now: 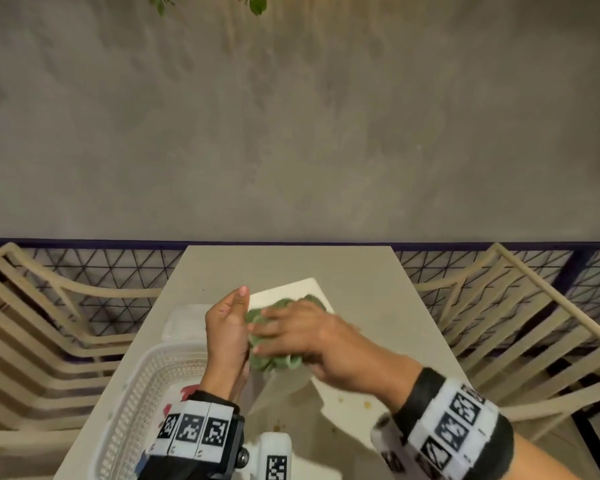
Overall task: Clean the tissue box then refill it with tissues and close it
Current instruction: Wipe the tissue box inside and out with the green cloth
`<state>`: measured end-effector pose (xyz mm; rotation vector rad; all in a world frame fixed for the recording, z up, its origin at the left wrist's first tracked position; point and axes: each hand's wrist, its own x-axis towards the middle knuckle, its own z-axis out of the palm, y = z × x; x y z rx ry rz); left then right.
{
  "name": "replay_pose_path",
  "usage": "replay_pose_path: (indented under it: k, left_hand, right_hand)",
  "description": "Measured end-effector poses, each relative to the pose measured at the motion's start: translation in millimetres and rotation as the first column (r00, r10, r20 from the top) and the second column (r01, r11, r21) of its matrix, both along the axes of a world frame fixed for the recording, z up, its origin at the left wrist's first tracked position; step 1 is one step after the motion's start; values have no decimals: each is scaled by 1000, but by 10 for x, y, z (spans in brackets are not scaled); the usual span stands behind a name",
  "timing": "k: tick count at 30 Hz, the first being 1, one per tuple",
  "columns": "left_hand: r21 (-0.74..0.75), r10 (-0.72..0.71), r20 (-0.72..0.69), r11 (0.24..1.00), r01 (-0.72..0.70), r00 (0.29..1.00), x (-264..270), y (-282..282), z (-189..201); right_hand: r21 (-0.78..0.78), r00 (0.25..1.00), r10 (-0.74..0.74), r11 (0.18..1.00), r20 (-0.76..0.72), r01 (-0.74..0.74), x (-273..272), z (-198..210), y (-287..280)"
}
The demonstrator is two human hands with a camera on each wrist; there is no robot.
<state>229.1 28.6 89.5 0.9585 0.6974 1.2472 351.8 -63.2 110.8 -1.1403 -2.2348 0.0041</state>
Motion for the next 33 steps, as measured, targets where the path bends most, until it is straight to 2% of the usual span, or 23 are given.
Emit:
replay_pose_path:
  k: [2, 4, 6, 10, 14, 15, 19, 21, 22, 24, 26, 28, 30, 33]
  left_hand:
    - [-17, 1, 37, 1000, -1, 999, -50, 17, 10]
    - [-39, 15, 68, 999, -13, 998, -84, 22, 30]
    - [-46, 46, 62, 998, -44, 997, -91, 19, 42]
    - [-58, 62, 121, 997, -55, 991, -124, 50, 58]
    - [-60, 102, 135, 994, -94, 986, -180, 82, 77]
    - [-65, 115, 133, 992, -107, 984, -173, 81, 81]
    - [-111, 96, 173, 991, -77, 980, -147, 46, 63]
    - [-86, 77, 168, 994, -63, 983, -181, 25, 53]
    - [-65, 69, 170, 996, -59, 983, -208, 17, 65]
    - [-37, 30, 170, 999, -24, 985, -268, -33, 134]
    - [-34, -43, 188, 998, 50, 981, -312, -122, 214]
    - [-49, -108, 222, 991, 121, 969, -364, -199, 253]
    - [-37, -117, 193, 991, 126, 974, -420, -222, 274]
    - [43, -154, 54, 987, 152, 987, -540, -161, 277]
  right_hand:
    - [-36, 999, 36, 999, 16, -36, 140, -65, -117]
    - [-33, 992, -60, 998, -108, 57, 450, -85, -126]
    - [-21, 979, -124, 992, -165, 122, 443, -46, -93]
    - [-12, 999, 40, 999, -27, -40, 103, -146, -148]
    - [-43, 963, -142, 990, -227, 135, 504, -131, -176]
    - [-27, 966, -135, 991, -222, 132, 421, -119, -168]
    - [25, 999, 24, 999, -36, -23, -74, -131, -100]
    - [13, 992, -26, 1000, -121, 28, 101, -54, -43]
    - [-49, 971, -93, 995, -221, 84, 210, 3, -19]
    - [-265, 856, -262, 952, -446, 154, 341, 142, 14]
    - [-421, 720, -358, 901, -594, 100, 368, 227, 75]
    - [-482, 640, -381, 876, -667, 19, 343, 274, 109]
    - [-481, 633, -336, 875, -697, -65, 322, 318, 86]
    - [-496, 704, -297, 864, -645, -89, 335, 365, 9]
